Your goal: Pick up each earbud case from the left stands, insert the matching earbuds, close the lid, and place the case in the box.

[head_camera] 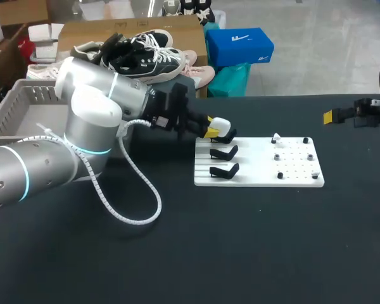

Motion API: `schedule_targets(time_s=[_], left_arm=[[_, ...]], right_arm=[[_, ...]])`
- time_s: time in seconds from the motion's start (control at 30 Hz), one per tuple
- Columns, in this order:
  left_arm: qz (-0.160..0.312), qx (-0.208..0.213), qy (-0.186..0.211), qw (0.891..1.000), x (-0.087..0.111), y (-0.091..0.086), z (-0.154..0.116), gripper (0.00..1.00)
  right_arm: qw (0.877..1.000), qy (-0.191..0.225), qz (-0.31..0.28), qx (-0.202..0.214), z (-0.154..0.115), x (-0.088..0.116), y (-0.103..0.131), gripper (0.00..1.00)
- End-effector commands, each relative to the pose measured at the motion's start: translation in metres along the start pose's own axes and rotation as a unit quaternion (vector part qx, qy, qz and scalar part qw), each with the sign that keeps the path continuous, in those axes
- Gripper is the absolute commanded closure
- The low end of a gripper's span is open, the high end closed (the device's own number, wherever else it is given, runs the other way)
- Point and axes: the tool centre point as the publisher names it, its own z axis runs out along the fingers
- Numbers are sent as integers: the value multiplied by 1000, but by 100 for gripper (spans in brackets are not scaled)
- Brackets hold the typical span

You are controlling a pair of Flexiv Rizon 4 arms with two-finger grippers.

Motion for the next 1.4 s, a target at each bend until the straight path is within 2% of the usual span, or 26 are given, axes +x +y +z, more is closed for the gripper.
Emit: schedule_targets(time_s=[0.03,0.37,0.5,0.8,1.17,1.4], left_arm=[[1,-7,-13,1000,-7,-18,-14,100],[-9,-8,-66,998,-38,-64,-37,100],[-15,-13,-79,997,-46,-77,-39,100],[-28,-33,-106,993,-55,-93,-46,100],[2,-12,-114,993,-65,-118,-53,100],[2,-12,-114,993,-65,-118,-53,100]], right_arm=[[1000,1,-1,-4,0,0,-2,0],[1000,1,-1,-4,0,0,-2,0],[1000,1,-1,-4,0,0,-2,0],[1000,1,-1,-4,0,0,-2,0],[1000,1,-1,-4,0,0,-2,0],[1000,1,-1,-4,0,0,-2,0]])
